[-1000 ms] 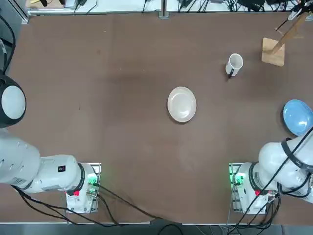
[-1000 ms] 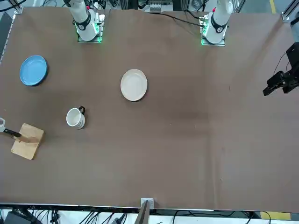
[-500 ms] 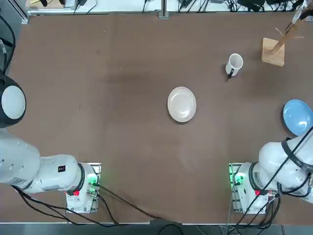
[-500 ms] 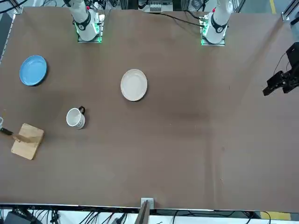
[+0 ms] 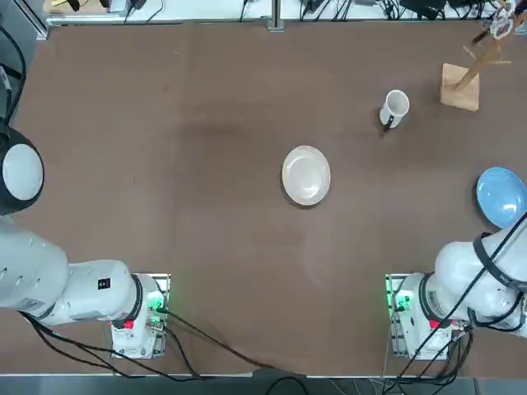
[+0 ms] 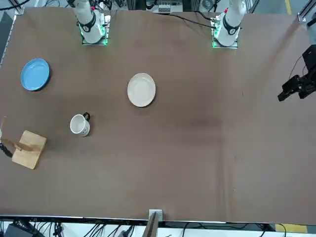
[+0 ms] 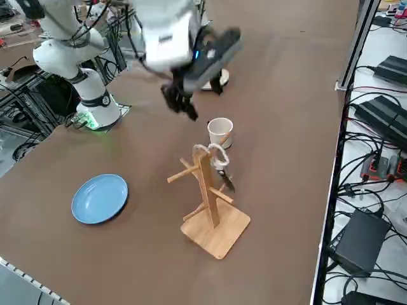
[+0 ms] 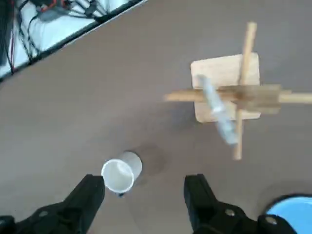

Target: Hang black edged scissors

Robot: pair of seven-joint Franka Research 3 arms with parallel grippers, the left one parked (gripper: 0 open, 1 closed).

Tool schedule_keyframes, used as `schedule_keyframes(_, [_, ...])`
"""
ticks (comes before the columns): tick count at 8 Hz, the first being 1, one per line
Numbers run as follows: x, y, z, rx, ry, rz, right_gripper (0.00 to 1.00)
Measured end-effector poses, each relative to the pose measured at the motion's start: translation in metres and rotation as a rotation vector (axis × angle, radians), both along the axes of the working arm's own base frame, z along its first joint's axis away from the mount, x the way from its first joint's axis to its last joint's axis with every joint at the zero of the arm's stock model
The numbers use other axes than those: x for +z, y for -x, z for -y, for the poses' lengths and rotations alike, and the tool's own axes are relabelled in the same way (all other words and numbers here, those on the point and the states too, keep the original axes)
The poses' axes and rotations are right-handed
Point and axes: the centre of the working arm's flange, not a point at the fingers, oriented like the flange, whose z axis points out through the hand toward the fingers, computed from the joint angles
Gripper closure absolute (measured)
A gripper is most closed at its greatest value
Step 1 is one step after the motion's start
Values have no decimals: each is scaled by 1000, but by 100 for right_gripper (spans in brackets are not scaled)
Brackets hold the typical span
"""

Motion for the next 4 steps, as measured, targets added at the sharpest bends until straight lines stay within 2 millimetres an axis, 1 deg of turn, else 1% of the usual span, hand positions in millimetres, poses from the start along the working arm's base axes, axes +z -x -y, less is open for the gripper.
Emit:
schedule_keyframes(1, [26, 5, -38, 60, 45, -9, 0])
schedule_keyframes(2, [46, 10, -73, 112, 83, -21, 0])
schedule_keyframes(3, [58, 14, -102, 156, 117, -31, 0])
schedule_keyframes(4, [66, 18, -128, 194, 136, -42, 0])
